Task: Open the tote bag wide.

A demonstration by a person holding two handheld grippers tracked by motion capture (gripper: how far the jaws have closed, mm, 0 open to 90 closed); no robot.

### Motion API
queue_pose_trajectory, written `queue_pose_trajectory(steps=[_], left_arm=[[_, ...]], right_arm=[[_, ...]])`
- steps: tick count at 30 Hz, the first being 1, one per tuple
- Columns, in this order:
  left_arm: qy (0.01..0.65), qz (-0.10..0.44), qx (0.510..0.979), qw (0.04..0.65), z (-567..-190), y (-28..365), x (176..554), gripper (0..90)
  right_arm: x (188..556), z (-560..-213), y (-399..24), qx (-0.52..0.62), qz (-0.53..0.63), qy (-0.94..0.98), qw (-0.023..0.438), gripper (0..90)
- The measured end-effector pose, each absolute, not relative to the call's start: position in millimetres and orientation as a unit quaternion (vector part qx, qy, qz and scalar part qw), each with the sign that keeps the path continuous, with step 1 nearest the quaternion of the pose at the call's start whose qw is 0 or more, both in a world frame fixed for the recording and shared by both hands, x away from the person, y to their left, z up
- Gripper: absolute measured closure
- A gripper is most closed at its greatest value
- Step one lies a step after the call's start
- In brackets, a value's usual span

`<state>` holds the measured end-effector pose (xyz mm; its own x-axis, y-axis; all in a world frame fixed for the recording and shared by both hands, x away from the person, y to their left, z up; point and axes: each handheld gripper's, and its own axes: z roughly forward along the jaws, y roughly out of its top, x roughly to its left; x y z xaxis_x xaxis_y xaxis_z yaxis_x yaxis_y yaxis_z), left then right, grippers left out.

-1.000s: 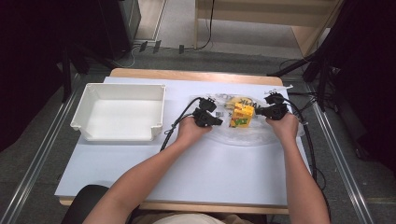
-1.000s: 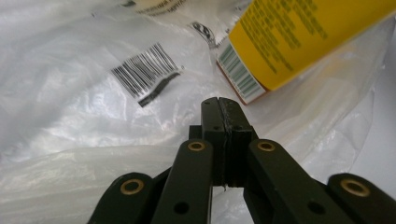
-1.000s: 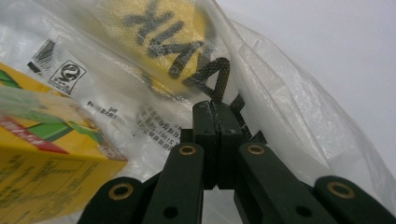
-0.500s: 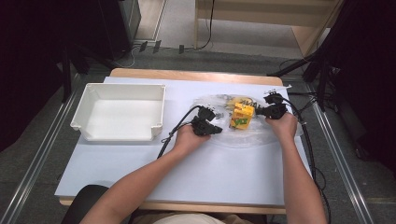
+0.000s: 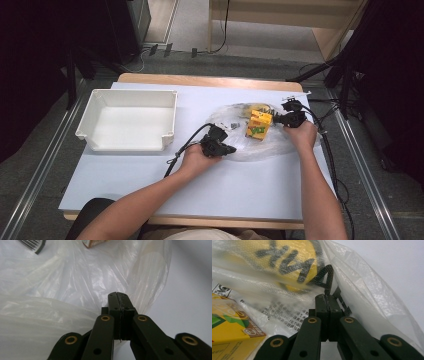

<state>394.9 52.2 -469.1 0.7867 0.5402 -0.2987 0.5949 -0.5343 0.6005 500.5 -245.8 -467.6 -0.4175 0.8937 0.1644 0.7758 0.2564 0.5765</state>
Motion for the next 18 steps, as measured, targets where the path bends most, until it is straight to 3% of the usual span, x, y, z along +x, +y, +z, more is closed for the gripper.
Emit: queue_pose_trajectory(steps=[18], left_arm=[[0.31, -0.07, 0.876, 0.362, -471, 68, 370, 90.0]], right_arm=[[512, -469, -248, 0.557, 0.295, 0.768, 0.117, 90.0]])
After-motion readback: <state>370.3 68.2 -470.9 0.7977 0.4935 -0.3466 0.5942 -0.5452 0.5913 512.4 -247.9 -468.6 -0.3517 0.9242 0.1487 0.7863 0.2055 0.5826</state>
